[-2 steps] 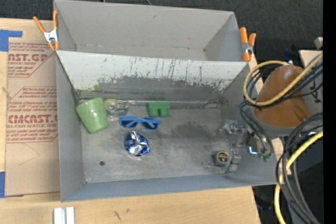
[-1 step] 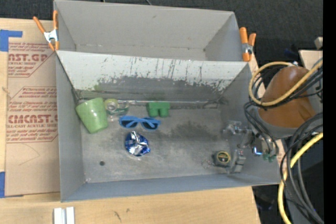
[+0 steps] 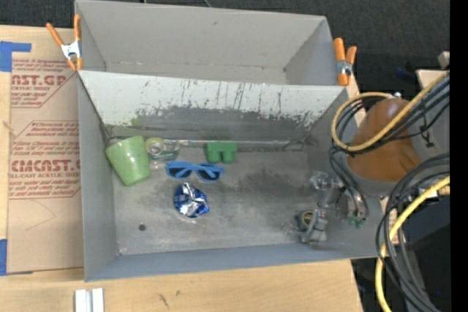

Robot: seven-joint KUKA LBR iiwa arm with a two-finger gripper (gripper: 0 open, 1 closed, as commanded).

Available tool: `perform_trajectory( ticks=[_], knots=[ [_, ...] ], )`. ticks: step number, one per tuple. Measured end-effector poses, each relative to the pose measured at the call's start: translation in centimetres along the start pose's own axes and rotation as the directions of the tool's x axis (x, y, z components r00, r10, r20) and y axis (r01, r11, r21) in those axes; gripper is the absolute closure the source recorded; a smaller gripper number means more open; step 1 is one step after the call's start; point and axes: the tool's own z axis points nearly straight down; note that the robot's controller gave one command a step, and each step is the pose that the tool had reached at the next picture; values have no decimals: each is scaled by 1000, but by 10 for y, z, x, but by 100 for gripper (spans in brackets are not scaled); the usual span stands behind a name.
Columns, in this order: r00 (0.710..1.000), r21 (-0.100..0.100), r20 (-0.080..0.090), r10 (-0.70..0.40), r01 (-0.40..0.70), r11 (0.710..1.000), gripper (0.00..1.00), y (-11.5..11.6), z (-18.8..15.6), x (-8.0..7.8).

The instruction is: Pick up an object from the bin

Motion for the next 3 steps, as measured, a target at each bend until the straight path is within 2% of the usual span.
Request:
perform_trajectory(
  ticks=[1, 2, 3],
  knots=[
    [1000, 0, -1, -1, 1, 1000, 0, 1, 1, 0],
    [1000, 0, 0, -1, 1, 1000, 100, 1, 0, 0],
    [1000, 1, 2, -2, 2, 1000, 100, 1, -3, 0]
  ],
)
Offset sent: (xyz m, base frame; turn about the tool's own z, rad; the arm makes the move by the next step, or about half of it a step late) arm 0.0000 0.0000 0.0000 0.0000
